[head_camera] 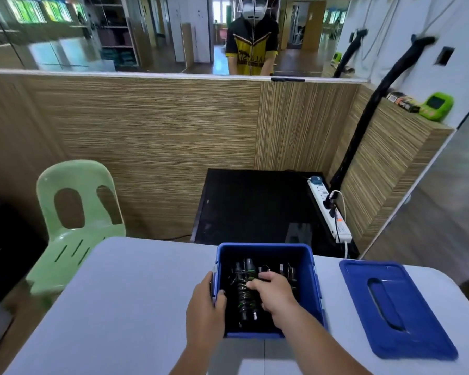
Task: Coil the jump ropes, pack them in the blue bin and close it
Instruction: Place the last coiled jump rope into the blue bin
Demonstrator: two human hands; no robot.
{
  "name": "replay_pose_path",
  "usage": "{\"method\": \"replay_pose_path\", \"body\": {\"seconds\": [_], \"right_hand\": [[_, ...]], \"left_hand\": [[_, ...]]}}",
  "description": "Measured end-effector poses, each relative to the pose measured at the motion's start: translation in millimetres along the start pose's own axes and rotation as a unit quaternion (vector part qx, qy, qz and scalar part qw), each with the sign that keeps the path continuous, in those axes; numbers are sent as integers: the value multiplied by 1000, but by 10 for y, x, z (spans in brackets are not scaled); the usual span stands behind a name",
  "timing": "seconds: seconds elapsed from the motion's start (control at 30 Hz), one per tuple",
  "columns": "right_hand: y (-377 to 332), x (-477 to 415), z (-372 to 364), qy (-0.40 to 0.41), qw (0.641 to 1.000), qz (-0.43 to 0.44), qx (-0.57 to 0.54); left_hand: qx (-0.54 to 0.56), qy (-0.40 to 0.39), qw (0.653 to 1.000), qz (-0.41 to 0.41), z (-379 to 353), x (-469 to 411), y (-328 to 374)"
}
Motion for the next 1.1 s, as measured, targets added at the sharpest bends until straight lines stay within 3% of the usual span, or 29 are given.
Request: {"method": "replay_pose_path", "body": {"seconds": [0.17, 0.33, 0.6, 0.67, 0.77, 0.87, 0.97, 1.1], "right_hand": [[8, 2, -29, 43, 992, 56, 103], [-71, 39, -76, 45, 959, 122, 252], [-202, 171, -6, 15, 957, 159, 241], [-409, 291, 174, 46, 945, 217, 242], [-709, 495, 658, 147, 896, 324, 265], [-627, 471, 1165, 196, 889, 278, 306], [-329, 335, 1401, 169, 917, 181, 313], [-246, 315, 1398, 148, 931, 171, 288]], "left_hand": [[4, -3, 1000, -4, 15, 19, 30], [5, -2, 1000, -10, 32, 14, 44], [11, -9, 1000, -7, 12, 18, 44], [12, -10, 1000, -3, 10, 14, 34], [15, -12, 1000, -5, 2, 10, 36], [5, -9, 1000, -15, 0, -11, 47], [-8, -7, 1000, -25, 25, -48, 124], [-20, -20, 999, -38, 49, -72, 245]]}}
Point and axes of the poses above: each hand's wrist, its own x-axis away from the middle knuckle, its own z-axis out of the back of the hand, y = z × x, the point moved 8 cm from there along -x, towards the middle knuckle, and after that the axes turned 10 degrees about -x, right-handed, at the moved point
